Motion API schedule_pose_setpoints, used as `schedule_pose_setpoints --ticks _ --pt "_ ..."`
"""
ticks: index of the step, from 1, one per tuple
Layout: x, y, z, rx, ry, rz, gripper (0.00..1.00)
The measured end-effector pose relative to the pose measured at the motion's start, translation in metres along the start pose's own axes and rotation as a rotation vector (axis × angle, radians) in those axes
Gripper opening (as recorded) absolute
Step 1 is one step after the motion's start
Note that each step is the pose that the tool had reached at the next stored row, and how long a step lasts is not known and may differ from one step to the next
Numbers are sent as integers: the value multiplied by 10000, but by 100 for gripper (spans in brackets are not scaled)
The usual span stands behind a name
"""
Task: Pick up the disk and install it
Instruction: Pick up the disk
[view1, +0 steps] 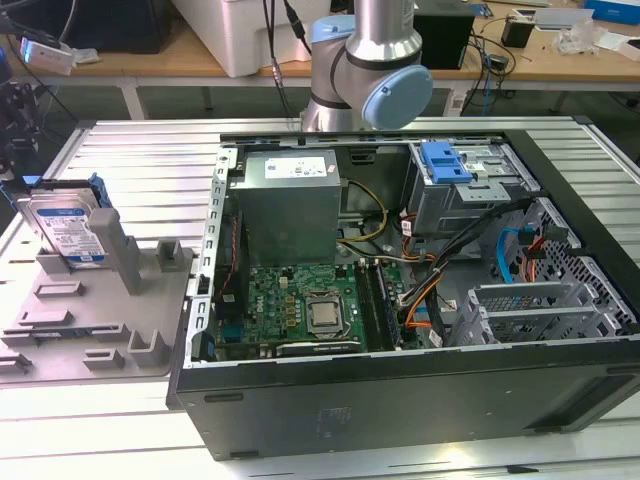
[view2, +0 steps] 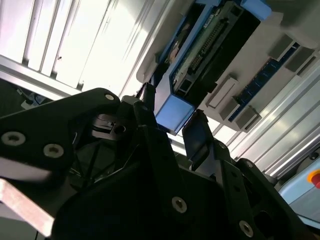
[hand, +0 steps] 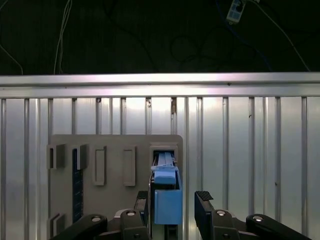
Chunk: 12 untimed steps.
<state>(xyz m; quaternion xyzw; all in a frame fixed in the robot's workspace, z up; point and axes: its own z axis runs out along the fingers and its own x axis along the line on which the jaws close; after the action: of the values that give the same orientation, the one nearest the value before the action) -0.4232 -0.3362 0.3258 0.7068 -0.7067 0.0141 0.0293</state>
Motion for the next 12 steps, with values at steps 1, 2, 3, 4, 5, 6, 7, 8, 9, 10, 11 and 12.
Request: schedule_pose_setpoints --ticks 1,2,3,4,5,6,7,8,9,10,11,12 --pt "-4 1 11 2 -1 1 50" --pt "-5 3 19 1 3 2 50" --pt "-5 6 24 0 6 1 50" --pt "-6 11 29 1 6 2 50" --pt "-6 13 32 2 6 1 50" --pt "-6 15 36 3 5 1 50" --pt "-6 17 39 1 6 1 50" --pt "-6 19 42 0 6 1 50" --pt "-7 21 45 1 6 2 50" --pt "-6 23 48 2 6 1 50" --pt "-5 25 52 3 6 2 50" --pt "-5 26 53 1 6 3 50"
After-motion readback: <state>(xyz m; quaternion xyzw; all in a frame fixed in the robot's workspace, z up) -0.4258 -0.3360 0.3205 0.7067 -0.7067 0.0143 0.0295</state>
